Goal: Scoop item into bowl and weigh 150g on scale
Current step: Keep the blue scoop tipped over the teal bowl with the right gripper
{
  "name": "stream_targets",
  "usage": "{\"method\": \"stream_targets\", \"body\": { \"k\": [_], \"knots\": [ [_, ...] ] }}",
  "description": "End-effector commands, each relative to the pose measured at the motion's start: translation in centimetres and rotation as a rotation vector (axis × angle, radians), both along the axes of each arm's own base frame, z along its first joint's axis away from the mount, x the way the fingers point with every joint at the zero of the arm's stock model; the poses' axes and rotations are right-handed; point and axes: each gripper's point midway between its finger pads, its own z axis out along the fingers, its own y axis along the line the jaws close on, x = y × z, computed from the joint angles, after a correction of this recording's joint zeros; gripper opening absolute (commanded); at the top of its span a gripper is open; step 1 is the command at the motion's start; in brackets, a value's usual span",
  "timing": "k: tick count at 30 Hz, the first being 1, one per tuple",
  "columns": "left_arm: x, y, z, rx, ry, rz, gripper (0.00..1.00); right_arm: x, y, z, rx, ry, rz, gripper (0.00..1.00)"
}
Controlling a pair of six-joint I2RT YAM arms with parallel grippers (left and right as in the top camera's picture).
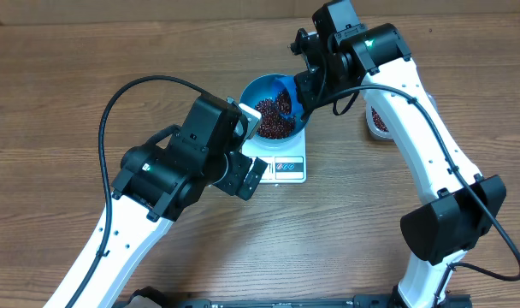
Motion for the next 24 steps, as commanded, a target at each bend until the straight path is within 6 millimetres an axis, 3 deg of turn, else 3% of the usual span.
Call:
{"method": "stream_targets", "body": {
  "k": [1, 4, 7, 10, 14, 20, 24],
  "knots": [
    [0.2, -0.1, 0.4, -0.007, -0.008, -0.013, 0.99, 1.0, -0.3, 2.9, 0.021, -0.085, -0.094, 0.04],
    [0.2, -0.1, 0.4, -0.007, -0.008, -0.013, 1.00, 0.8, 0.7, 3.3, 0.077, -0.074, -0.076, 0.04],
    [0.2, -0.1, 0.4, -0.007, -0.008, -0.013, 1.00, -0.4, 1.7, 3.3, 0.100, -0.067, 0.062, 0.04],
    [0.2, -0.1, 0.4, -0.007, -0.008, -0.013, 1.00, -0.2, 0.7, 2.9, 0.045, -0.075, 0.045, 0.04],
    [0.2, -0.1, 0.4, -0.007, -0.008, -0.013, 1.00, 1.1, -0.1, 3.1, 0.043, -0.081, -0.117, 0.04],
    [0.2, -0.1, 0.4, -0.007, -0.008, -0.013, 0.99, -0.2, 0.6, 2.8, 0.031, -0.073, 0.032, 0.04],
    [0.2, -0.1, 0.4, -0.007, -0.008, -0.013, 1.00, 0.4, -0.6, 2.6, -0.024, -0.086, -0.039, 0.04]
  ]
}}
